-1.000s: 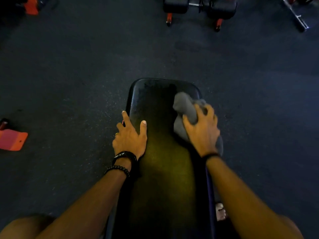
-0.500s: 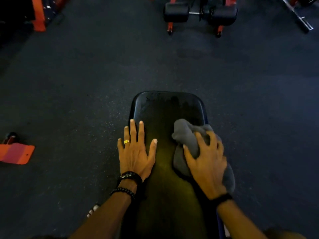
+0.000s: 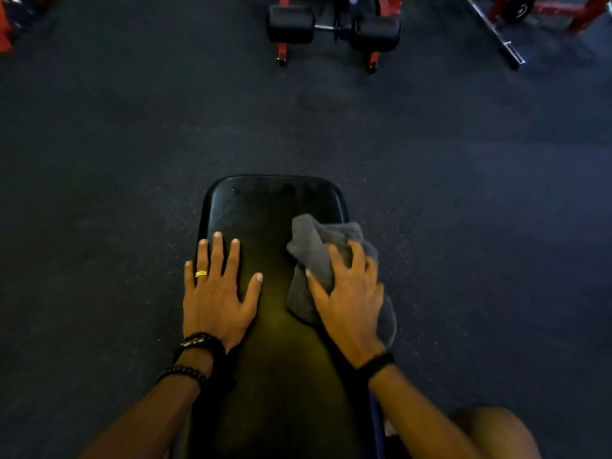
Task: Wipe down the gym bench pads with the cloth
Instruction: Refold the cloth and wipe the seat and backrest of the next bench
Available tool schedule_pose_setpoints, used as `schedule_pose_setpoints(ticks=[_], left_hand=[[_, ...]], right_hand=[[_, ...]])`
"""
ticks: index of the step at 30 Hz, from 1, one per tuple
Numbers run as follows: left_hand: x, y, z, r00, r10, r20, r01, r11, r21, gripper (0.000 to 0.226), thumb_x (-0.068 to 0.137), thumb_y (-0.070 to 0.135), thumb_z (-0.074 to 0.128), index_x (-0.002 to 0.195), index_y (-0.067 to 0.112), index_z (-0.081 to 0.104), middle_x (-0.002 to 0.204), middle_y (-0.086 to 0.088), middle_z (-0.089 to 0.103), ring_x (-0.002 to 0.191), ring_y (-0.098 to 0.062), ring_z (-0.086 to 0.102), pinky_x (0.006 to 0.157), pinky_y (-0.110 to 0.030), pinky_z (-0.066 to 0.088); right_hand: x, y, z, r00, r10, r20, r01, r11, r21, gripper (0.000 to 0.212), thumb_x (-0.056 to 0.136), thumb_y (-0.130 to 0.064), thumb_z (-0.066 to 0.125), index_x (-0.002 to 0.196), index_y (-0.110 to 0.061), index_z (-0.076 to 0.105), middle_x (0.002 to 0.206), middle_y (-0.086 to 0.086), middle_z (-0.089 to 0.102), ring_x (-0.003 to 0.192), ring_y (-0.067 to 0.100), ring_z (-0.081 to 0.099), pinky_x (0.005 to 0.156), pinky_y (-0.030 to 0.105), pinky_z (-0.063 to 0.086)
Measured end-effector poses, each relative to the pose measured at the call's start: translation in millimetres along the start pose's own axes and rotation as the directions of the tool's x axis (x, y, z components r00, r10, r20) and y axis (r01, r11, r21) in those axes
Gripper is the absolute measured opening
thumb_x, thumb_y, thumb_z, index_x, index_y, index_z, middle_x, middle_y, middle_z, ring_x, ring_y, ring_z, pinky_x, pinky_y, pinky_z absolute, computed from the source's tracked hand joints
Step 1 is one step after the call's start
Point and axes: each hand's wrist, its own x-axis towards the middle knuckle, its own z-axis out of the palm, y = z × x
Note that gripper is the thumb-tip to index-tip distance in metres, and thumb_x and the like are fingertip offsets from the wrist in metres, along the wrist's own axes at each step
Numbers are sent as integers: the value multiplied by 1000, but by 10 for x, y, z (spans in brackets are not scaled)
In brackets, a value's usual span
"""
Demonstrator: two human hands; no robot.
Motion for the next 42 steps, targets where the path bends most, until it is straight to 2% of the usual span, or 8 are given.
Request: schedule_pose_setpoints(ticks=[10, 18, 25, 28, 32, 34, 37, 42], left_hand=[[14, 53, -22, 1000, 0, 9, 0, 1000, -6, 75, 93, 64, 19, 156, 23, 17, 165, -3, 2, 151, -23, -5, 122, -51, 7], [-26, 56, -3, 1000, -6, 2, 6, 1000, 4, 74, 94, 64, 18, 156, 24, 14, 165, -3, 0, 151, -24, -5, 121, -50, 5], [-5, 63, -31, 1000, -25, 8, 25, 1000, -9, 74, 93, 64, 20, 156, 26, 16, 165, -1, 0, 152, -22, -6, 122, -47, 3], [-19, 62, -41, 998, -47, 31, 47, 999, -17, 74, 92, 66, 18, 156, 28, 14, 165, 1, -4, 151, -20, -10, 123, -46, 1], [7, 10, -54, 998, -56, 25, 58, 997, -56, 74, 92, 69, 18, 156, 32, 12, 164, 5, -7, 151, -17, -13, 123, -43, -2], [12, 24, -65, 999, -43, -4, 43, 997, -57, 73, 92, 68, 21, 155, 31, 17, 165, 4, -1, 151, -17, -9, 123, -42, -1], [20, 31, -82, 999, -32, 0, 32, 998, -55, 74, 91, 67, 21, 155, 30, 16, 165, 4, -2, 151, -18, -9, 122, -41, -3], [-15, 25, -82, 1000, -28, 9, 29, 999, -44, 73, 92, 66, 21, 155, 28, 15, 165, 1, -2, 151, -19, -9, 121, -42, -4]], right_hand=[[1755, -46, 113, 998, 50, -37, -47, 995, 94, 58, 92, -59, 46, 143, -31, 41, 139, 8, 42, 120, 34, 46, 86, 47, 44], [434, 62, 84, 974, -226, -13, 222, 966, -133, 59, 89, -64, 43, 142, -39, 39, 154, -1, 27, 142, 32, 22, 104, 61, 33], [2132, -796, 354, 985, -168, 39, 172, 974, -150, 47, 86, -59, 43, 112, -26, 64, 115, 8, 64, 107, 34, 57, 92, 49, 43], [2091, -1418, 548, 912, -346, 221, 380, 915, -135, 44, 86, -59, 48, 113, -30, 66, 113, 4, 67, 107, 29, 60, 91, 46, 44], [1769, -1878, 666, 692, -614, 380, 709, 678, -197, 48, 87, -62, 48, 122, -33, 62, 123, 1, 62, 118, 29, 51, 98, 51, 34], [1937, -1626, 516, 742, -586, 326, 647, 753, -119, 53, 86, -66, 48, 124, -32, 61, 123, 2, 63, 116, 28, 54, 98, 51, 40], [2178, -804, 250, 942, -305, 141, 318, 944, -86, 67, 78, -78, 36, 115, -30, 64, 110, 3, 68, 101, 29, 64, 87, 49, 52], [1208, 107, 45, 1000, 7, -19, -5, 996, 94, 70, 88, -71, 42, 144, -29, 34, 134, 11, 45, 114, 33, 51, 91, 53, 49]])
